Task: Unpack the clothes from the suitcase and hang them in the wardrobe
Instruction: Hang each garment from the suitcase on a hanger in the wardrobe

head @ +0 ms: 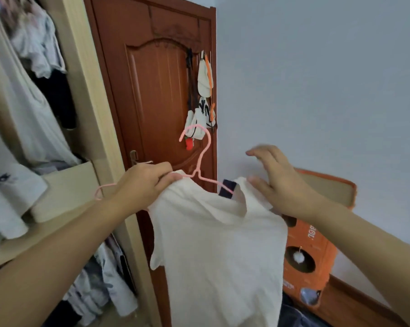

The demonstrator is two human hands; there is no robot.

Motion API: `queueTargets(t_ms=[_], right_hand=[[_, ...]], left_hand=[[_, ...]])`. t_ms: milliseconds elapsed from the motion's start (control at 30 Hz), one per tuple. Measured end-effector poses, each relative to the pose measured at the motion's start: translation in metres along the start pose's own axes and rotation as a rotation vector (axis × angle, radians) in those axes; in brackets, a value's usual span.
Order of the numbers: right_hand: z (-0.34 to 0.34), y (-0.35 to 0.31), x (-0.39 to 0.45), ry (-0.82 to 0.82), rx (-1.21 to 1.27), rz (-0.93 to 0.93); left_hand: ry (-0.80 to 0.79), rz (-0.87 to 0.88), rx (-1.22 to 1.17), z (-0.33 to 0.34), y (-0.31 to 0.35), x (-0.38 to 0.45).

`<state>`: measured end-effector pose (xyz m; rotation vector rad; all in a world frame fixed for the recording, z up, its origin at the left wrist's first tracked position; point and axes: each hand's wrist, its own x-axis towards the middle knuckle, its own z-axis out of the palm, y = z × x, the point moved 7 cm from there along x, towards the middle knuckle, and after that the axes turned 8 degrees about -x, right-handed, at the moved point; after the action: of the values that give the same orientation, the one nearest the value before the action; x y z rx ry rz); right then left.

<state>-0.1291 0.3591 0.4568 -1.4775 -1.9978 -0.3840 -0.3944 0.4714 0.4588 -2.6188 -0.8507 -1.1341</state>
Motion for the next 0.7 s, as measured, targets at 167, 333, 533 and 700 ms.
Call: queueTargets(t_ms=[167,333,533,700], right_hand=[[0.072,-0.014,0.008,-0.345,-0.17,0.108],[0.078,-0.047,0.057,-0.13,-0.115,0.061],[0.055,-0.018,0.088,0.14,-0.17,0.042],[0.069,-0.003,0.11,0.082,0.054,-0.01]], left_hand=[[0.012,-0.161,-0.109,-0.022,-0.037,0.001],[-0.053,-0.132,-0.067,-0.046,-0.05,0.012],[-0.023,-0.179,0.245,-0.093,-0.122,-0.03],[0.089,-0.288,-0.09,-0.099,-0.142,-0.035]])
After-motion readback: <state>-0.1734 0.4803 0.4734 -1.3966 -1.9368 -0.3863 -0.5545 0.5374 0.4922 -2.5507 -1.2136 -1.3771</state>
